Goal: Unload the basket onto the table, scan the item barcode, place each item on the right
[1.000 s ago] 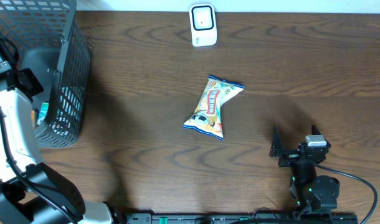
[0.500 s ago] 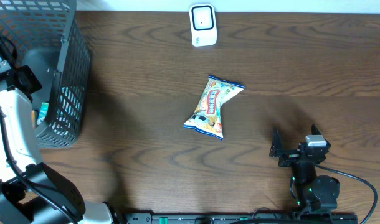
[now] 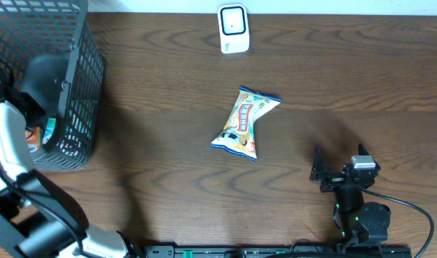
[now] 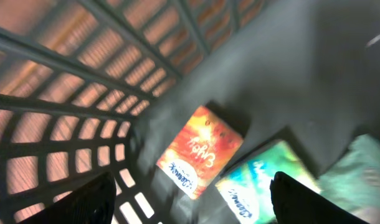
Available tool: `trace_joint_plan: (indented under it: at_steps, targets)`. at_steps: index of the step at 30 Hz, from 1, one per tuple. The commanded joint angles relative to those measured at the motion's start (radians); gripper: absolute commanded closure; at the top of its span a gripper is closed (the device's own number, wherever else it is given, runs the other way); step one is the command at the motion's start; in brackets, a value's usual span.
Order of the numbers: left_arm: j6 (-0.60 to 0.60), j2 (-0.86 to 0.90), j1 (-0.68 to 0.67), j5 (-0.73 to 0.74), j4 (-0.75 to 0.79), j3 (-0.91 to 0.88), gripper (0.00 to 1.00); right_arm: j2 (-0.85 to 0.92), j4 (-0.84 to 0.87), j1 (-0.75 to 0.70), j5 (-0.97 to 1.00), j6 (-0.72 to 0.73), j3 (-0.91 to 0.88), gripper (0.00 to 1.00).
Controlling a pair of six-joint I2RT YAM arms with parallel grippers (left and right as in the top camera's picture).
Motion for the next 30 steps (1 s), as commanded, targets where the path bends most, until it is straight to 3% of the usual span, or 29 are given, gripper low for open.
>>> trace_joint_plan:
  at_steps: [1,21,26,30]
  targets:
    - [0.069,0.061,0.009,0.019,-0.013,-0.005,0.22,-0.005,-0.004,0.003,0.005,0.010,-0.002,0.01]
    - [0.116,0.249,0.039,0.022,0.044,-0.005,0.22,-0.005,-0.005,0.003,0.005,0.010,-0.002,0.01]
    - [0.136,0.285,0.074,0.167,0.044,-0.005,0.22,-0.005,-0.004,0.003,0.005,0.010,-0.002,0.01]
    - [0.136,0.307,0.084,0.186,0.044,-0.005,0.24,-0.005,-0.004,0.003,0.005,0.010,-0.002,0.01]
